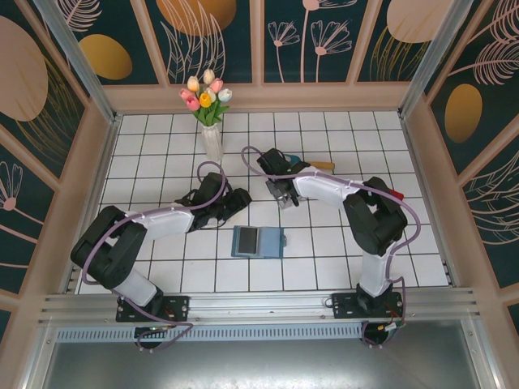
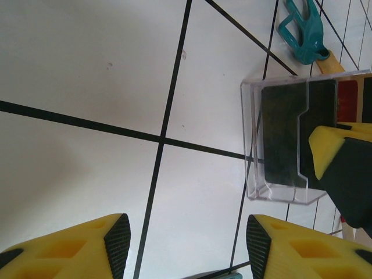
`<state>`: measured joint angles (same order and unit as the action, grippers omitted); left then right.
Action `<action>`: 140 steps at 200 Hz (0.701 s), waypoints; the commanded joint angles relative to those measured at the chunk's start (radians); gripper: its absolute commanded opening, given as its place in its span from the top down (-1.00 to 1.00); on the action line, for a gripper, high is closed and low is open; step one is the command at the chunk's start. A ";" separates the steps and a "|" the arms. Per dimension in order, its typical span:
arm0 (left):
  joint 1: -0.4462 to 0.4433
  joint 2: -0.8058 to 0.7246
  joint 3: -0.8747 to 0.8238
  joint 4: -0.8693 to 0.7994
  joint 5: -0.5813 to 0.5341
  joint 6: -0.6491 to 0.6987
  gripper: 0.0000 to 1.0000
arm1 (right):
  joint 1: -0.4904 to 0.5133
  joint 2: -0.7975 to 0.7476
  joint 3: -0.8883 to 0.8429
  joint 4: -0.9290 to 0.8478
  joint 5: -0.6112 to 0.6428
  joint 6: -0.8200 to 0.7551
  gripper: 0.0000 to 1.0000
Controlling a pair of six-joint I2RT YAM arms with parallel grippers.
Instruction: Put the credit cards into the card holder
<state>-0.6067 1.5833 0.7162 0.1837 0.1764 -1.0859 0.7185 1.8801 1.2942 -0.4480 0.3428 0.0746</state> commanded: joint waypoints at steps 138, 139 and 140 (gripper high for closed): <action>0.007 -0.019 0.009 0.016 -0.014 -0.008 -0.15 | 0.072 0.030 0.072 -0.096 -0.037 0.087 0.36; 0.007 -0.019 0.009 0.016 -0.014 -0.009 -0.15 | 0.071 0.032 0.071 -0.096 -0.035 0.085 0.36; 0.008 -0.019 0.008 0.016 -0.014 -0.009 -0.15 | 0.071 0.033 0.071 -0.097 -0.032 0.082 0.34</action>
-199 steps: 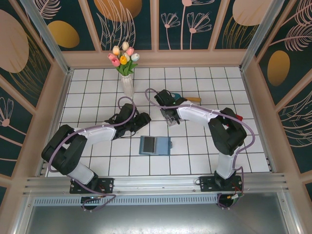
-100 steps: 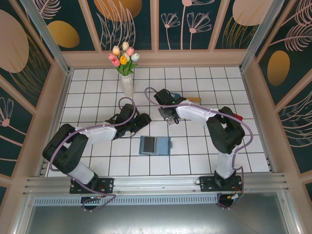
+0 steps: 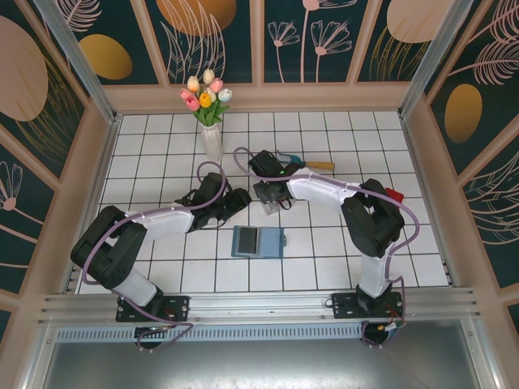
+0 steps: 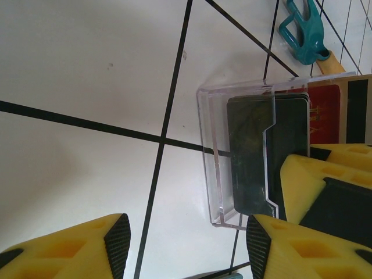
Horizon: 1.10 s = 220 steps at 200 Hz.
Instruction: Put the credit cards into the card holder
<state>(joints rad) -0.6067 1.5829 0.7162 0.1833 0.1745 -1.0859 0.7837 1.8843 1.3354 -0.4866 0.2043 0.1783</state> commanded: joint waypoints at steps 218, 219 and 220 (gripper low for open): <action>0.008 -0.021 -0.006 0.025 -0.007 -0.015 -0.16 | 0.055 -0.013 0.007 -0.037 0.342 -0.136 0.36; 0.008 -0.021 -0.006 0.027 -0.007 -0.015 -0.16 | 0.054 -0.013 0.006 -0.037 0.342 -0.137 0.37; 0.008 -0.021 -0.006 0.027 -0.007 -0.015 -0.16 | 0.054 -0.014 0.006 -0.037 0.342 -0.137 0.37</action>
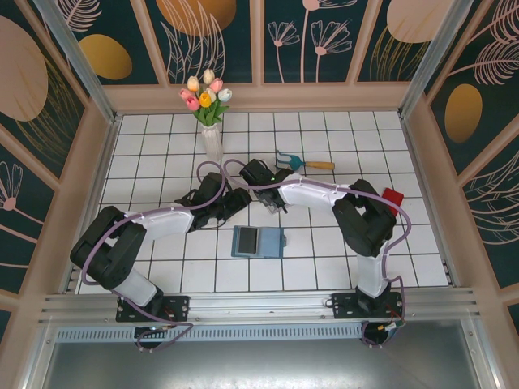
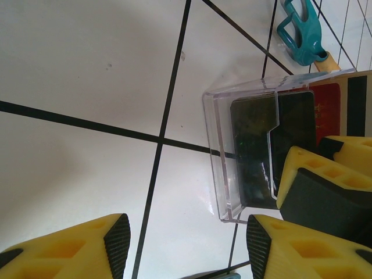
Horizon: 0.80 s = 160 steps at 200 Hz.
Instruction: Put the credit cards into the card holder
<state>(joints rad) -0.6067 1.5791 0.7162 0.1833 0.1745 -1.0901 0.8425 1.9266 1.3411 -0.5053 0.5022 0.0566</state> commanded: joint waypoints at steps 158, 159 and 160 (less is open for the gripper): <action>0.008 -0.005 -0.004 0.031 0.002 -0.011 -0.16 | -0.013 -0.080 -0.015 -0.019 0.015 -0.015 0.81; 0.008 -0.005 -0.004 0.030 0.002 -0.011 -0.16 | -0.013 -0.081 -0.015 -0.020 0.013 -0.015 0.81; 0.008 -0.005 -0.004 0.031 0.002 -0.011 -0.16 | -0.014 -0.081 -0.014 -0.020 0.011 -0.015 0.81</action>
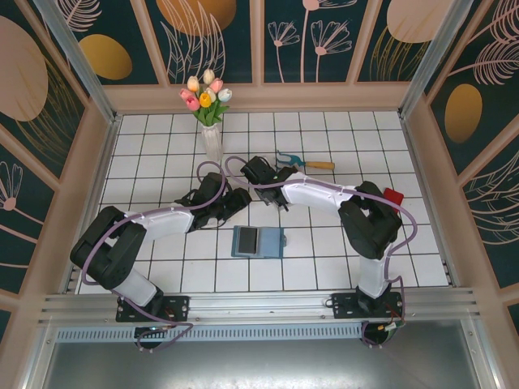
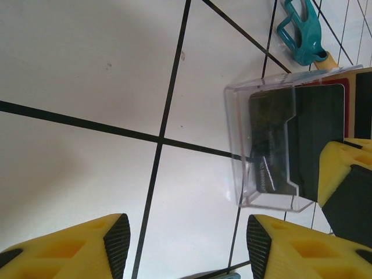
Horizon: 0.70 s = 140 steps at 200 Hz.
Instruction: Put the credit cards into the card holder
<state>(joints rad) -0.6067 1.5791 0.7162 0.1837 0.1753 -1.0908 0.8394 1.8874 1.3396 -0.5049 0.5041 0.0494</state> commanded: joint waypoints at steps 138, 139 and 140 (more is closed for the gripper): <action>0.009 -0.125 -0.007 0.096 -0.007 0.010 -0.21 | -0.219 -0.428 -0.129 0.139 -0.654 0.282 1.00; 0.009 -0.126 -0.008 0.099 -0.004 0.010 -0.22 | -0.225 -0.434 -0.134 0.146 -0.669 0.290 1.00; 0.010 -0.129 -0.009 0.104 -0.002 0.009 -0.22 | -0.231 -0.438 -0.141 0.152 -0.682 0.296 1.00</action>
<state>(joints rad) -0.6067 1.5066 0.7158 0.1963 0.1673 -1.0924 0.7097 1.5768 1.2793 -0.4740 0.1318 0.2066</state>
